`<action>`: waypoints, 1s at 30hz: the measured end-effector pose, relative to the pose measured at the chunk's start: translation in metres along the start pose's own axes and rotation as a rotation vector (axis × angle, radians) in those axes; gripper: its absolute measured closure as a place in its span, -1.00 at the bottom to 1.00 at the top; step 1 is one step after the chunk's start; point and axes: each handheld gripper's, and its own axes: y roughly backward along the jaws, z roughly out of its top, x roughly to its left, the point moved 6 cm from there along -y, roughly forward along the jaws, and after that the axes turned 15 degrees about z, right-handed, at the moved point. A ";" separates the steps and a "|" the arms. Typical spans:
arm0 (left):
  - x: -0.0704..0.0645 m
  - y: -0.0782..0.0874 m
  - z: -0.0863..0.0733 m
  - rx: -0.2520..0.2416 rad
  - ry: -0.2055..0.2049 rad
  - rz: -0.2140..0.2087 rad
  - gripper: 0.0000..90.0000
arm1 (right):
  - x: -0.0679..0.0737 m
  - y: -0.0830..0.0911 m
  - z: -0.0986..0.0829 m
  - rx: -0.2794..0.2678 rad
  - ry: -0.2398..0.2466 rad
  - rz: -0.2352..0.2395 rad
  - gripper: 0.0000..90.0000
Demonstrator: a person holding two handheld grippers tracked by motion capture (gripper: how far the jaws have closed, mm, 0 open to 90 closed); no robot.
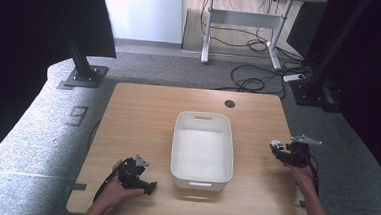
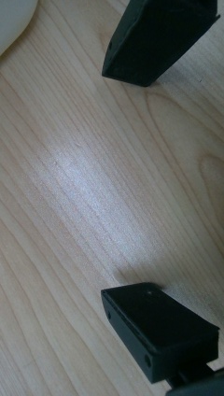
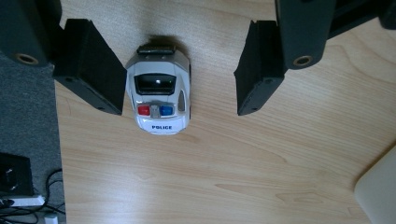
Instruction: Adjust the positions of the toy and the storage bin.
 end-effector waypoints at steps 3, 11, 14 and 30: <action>0.000 0.000 0.000 0.000 0.000 0.000 -1.00 | -0.002 -0.002 0.001 -0.002 -0.002 -0.004 -0.26; 0.000 0.000 0.001 -0.001 0.000 0.000 -1.00 | -0.008 -0.002 0.003 -0.007 -0.014 -0.008 -0.25; 0.000 -0.001 0.001 -0.003 -0.002 0.000 -1.00 | -0.011 -0.004 0.003 -0.006 -0.018 -0.013 -0.24; 0.000 -0.001 0.001 -0.005 -0.002 -0.001 -1.00 | -0.019 -0.018 0.003 0.012 -0.032 -0.019 -0.20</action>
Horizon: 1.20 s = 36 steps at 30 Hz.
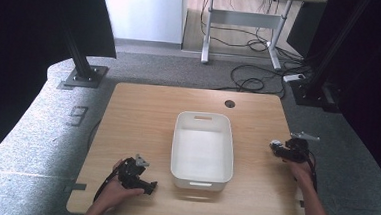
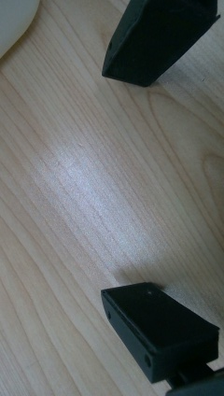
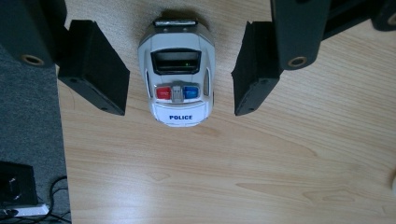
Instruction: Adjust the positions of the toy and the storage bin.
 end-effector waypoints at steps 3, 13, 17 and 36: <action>0.000 0.000 0.000 0.000 0.000 0.001 -1.00 | -0.001 -0.002 0.000 0.005 -0.001 -0.007 -0.19; 0.000 0.000 0.000 -0.001 0.000 0.001 -1.00 | -0.004 -0.008 -0.002 0.020 -0.007 -0.030 -0.16; 0.000 0.000 0.000 -0.002 0.000 0.000 -1.00 | -0.004 -0.010 -0.001 0.028 -0.006 -0.042 -0.15; 0.000 0.000 0.000 -0.002 -0.001 -0.001 -1.00 | -0.002 -0.016 -0.002 0.054 -0.015 -0.057 0.11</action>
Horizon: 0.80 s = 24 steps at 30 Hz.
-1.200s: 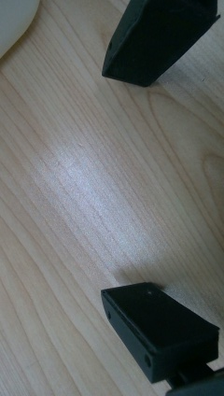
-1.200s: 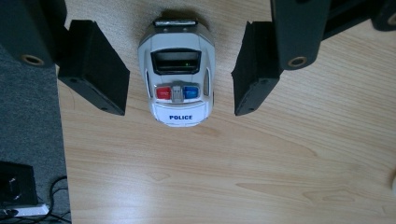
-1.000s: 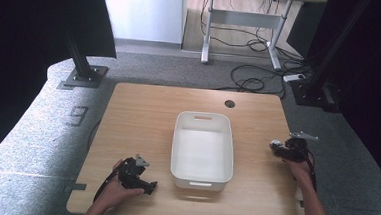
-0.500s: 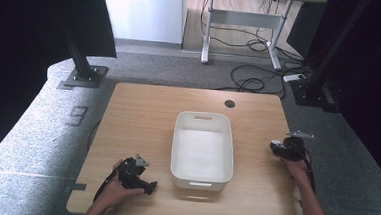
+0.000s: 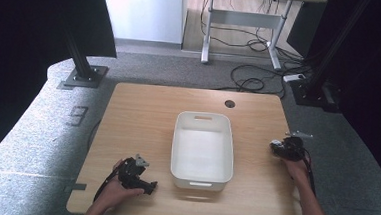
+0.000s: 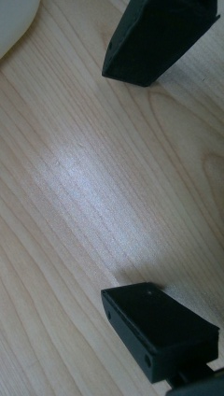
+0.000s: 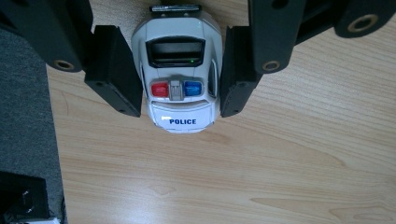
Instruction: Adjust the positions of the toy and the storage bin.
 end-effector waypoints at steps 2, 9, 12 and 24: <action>0.000 0.000 0.000 0.000 0.000 0.000 -1.00 | 0.000 0.000 0.000 -0.003 -0.004 0.002 0.12; 0.000 0.000 0.000 0.000 -0.001 0.000 -1.00 | 0.000 0.002 0.000 -0.005 -0.023 0.007 0.13; 0.000 0.000 0.000 0.000 -0.001 0.000 -1.00 | -0.001 0.003 0.000 -0.011 -0.030 0.012 0.13; 0.000 0.000 0.000 0.000 0.000 0.000 -1.00 | 0.005 0.009 -0.001 -0.018 -0.031 0.032 0.13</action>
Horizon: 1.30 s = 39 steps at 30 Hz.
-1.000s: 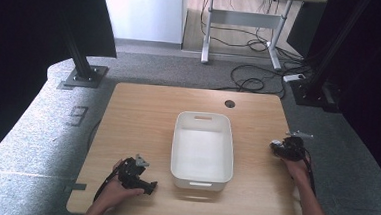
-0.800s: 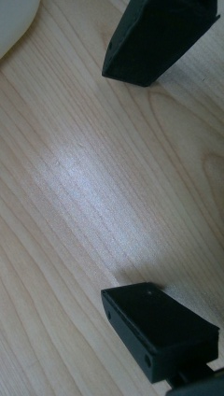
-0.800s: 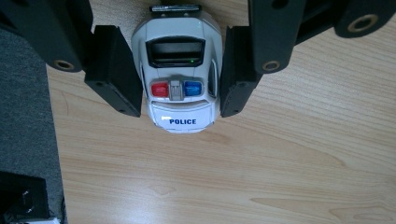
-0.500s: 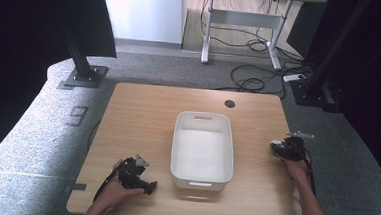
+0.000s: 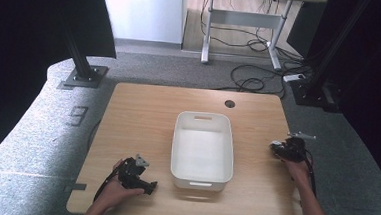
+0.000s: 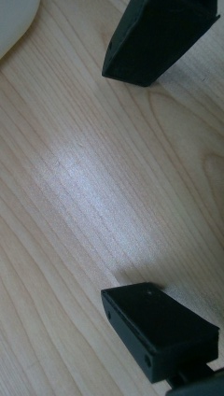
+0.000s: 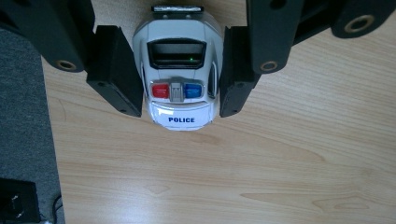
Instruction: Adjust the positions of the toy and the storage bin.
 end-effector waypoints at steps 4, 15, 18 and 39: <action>0.000 0.000 0.000 0.000 0.000 0.000 -1.00 | 0.001 0.004 -0.003 -0.003 -0.006 0.003 0.13; 0.000 0.000 0.000 0.001 0.002 0.001 -1.00 | 0.006 0.017 -0.014 -0.005 -0.009 0.006 0.13; 0.000 0.000 0.000 0.001 0.001 0.001 -1.00 | 0.012 0.021 -0.016 -0.016 -0.010 0.023 0.13; 0.000 0.000 0.000 0.003 0.002 0.001 -1.00 | 0.035 0.043 -0.019 -0.062 -0.014 0.048 0.13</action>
